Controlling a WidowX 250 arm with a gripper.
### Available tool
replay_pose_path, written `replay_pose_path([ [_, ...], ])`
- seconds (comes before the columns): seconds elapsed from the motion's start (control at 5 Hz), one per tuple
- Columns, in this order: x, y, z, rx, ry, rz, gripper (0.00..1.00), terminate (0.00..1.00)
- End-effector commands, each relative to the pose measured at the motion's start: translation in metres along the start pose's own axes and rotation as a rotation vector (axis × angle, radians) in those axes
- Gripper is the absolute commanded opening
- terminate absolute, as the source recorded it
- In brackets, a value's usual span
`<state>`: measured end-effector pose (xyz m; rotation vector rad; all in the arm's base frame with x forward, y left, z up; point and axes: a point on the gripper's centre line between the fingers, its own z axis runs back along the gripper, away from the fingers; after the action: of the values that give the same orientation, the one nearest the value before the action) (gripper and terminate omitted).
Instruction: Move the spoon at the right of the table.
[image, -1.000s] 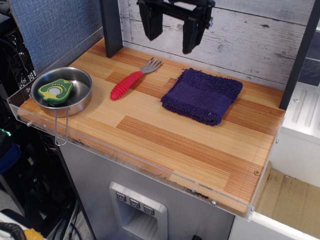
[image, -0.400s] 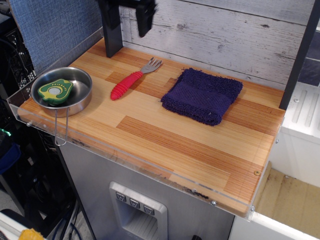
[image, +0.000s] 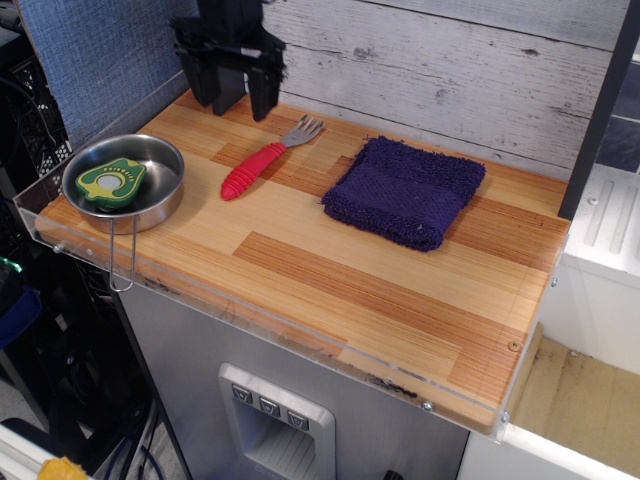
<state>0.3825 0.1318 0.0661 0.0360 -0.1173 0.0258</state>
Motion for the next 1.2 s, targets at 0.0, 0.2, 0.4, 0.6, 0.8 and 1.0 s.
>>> replay_pose_path([
  [0.0, -0.005, -0.009, -0.008, -0.006, 0.023, -0.024, 1.0, 0.0],
  [0.2, -0.009, -0.007, -0.017, -0.006, 0.053, -0.016, 1.0, 0.0],
  [0.4, -0.014, -0.002, -0.026, -0.007, 0.083, 0.0, 1.0, 0.0],
  [0.6, -0.018, -0.002, -0.034, -0.003, 0.107, -0.003, 1.0, 0.0],
  [0.8, -0.02, -0.006, -0.038, 0.004, 0.119, -0.014, 1.0, 0.0],
  [1.0, -0.02, -0.014, -0.041, 0.013, 0.127, -0.021, 1.0, 0.0],
])
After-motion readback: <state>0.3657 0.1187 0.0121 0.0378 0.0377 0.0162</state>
